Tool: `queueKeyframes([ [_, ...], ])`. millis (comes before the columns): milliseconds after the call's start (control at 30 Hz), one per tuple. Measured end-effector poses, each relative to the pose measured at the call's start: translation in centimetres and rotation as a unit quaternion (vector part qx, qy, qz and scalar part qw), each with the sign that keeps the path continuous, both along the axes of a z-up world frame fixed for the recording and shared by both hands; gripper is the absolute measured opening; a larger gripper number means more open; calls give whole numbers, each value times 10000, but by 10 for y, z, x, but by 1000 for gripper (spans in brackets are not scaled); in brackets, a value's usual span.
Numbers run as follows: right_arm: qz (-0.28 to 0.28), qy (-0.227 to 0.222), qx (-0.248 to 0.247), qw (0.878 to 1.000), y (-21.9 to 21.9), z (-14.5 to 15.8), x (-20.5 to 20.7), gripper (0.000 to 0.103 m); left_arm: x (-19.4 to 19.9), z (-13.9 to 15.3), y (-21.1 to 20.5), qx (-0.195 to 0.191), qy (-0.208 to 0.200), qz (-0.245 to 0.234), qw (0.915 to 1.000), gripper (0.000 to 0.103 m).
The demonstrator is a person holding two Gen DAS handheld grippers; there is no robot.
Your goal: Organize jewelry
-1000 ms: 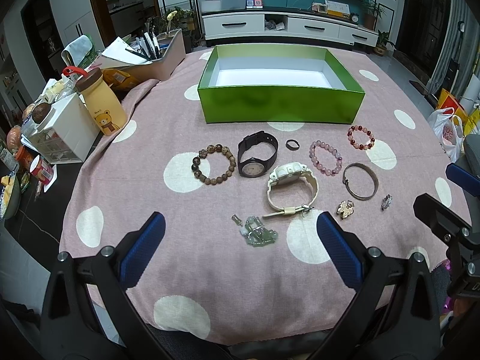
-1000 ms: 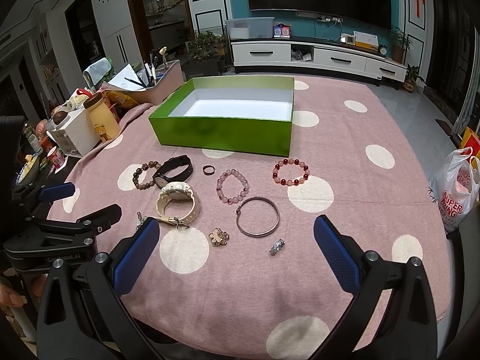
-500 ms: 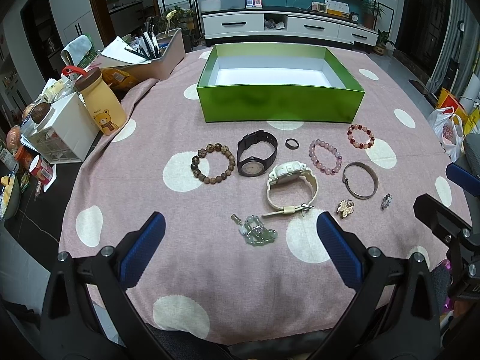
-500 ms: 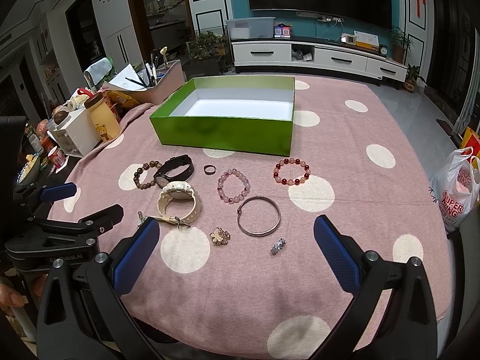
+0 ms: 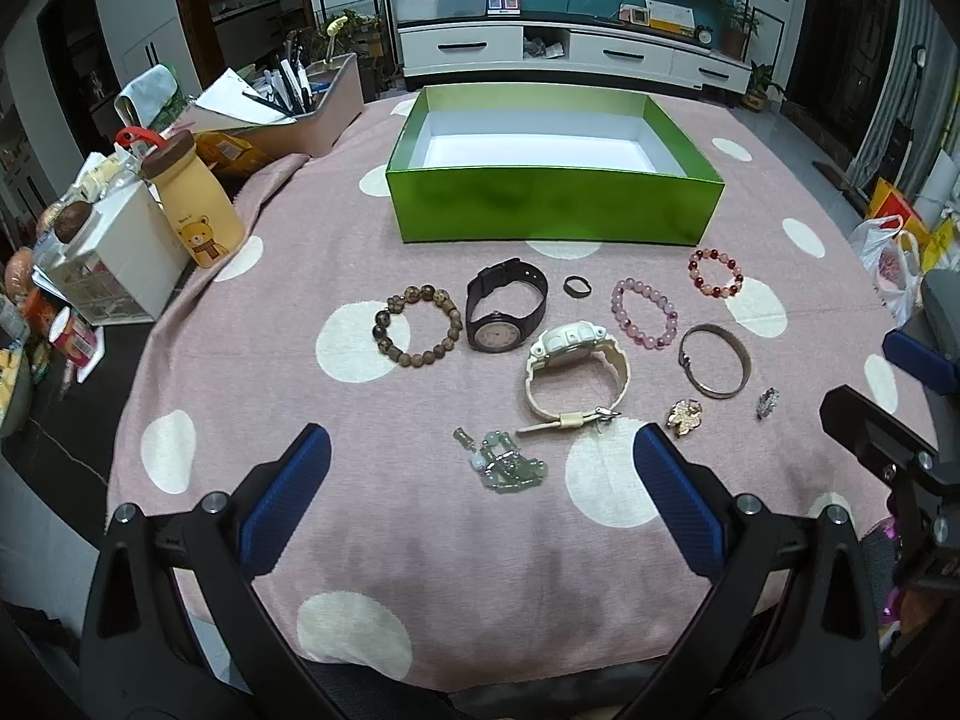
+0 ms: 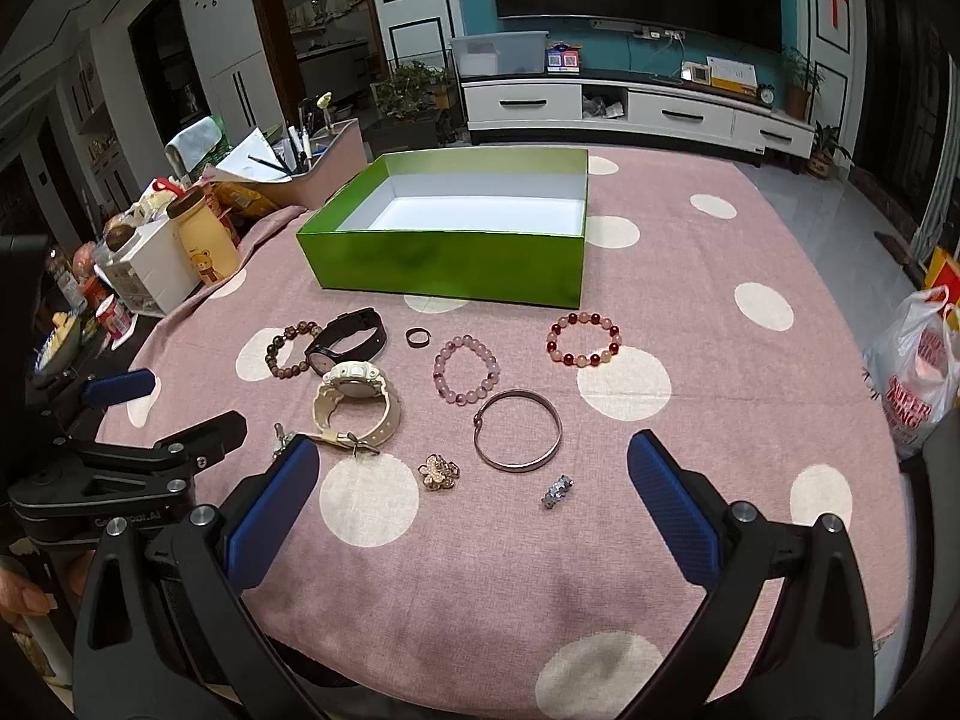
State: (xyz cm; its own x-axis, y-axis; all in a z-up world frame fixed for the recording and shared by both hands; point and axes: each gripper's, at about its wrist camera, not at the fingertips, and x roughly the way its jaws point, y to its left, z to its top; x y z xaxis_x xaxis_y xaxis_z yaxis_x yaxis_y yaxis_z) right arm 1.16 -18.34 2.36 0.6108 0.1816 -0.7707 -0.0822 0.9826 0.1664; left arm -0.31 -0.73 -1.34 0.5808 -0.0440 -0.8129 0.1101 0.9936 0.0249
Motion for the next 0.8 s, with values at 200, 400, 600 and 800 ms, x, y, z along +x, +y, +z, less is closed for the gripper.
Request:
queueKeyframes([
  [200, -169, 88, 982, 9950, -30, -11, 4, 102, 8, -9, 27, -681, 146, 113, 9975, 101],
  [400, -521, 248, 1089, 9924, -51, -29, 13, 102, 21, -25, 61, -922, 279, 578, 9937, 101],
  [600, -794, 424, 888, 9920, -66, -47, 24, 102, 38, -36, 85, -922, 261, 1022, 9901, 101],
  [800, -830, 481, 615, 9935, -75, -58, 47, 96, 60, -43, 91, -621, 141, 1125, 9916, 101],
])
